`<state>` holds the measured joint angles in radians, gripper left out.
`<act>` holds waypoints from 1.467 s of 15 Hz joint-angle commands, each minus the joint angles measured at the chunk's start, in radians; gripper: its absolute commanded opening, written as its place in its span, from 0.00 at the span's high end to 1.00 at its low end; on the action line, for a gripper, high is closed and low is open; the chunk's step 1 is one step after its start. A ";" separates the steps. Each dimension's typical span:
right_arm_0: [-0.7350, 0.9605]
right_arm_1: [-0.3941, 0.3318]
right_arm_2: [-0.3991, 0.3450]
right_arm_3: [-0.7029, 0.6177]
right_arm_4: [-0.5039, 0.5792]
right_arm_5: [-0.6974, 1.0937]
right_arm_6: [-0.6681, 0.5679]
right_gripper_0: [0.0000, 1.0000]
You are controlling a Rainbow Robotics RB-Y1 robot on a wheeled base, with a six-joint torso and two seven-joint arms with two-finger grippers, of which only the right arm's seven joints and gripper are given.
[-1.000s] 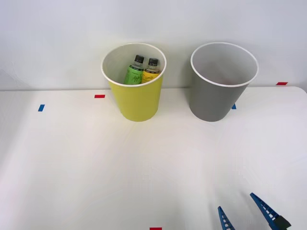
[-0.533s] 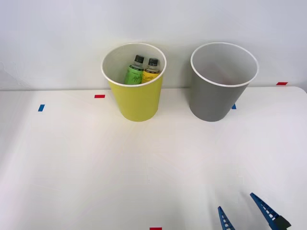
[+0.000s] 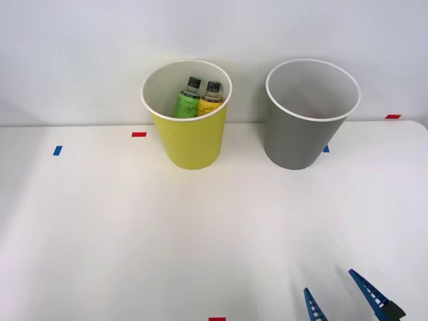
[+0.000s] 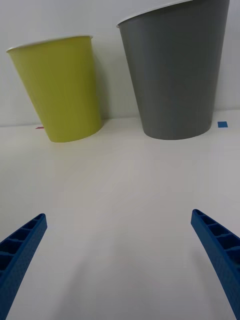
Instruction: Put cans in the gray bin, plastic bottles in the light green bin
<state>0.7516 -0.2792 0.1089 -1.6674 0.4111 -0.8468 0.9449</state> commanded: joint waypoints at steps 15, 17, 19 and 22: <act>0.000 0.000 0.000 0.000 0.000 0.000 0.000 0.00; 0.000 0.000 0.000 0.000 0.000 0.000 0.000 0.00; 0.000 0.000 0.000 0.000 0.000 0.000 0.000 0.00; 0.000 0.000 0.000 0.000 0.000 0.000 0.000 0.00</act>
<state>0.7517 -0.2792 0.1089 -1.6674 0.4111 -0.8468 0.9449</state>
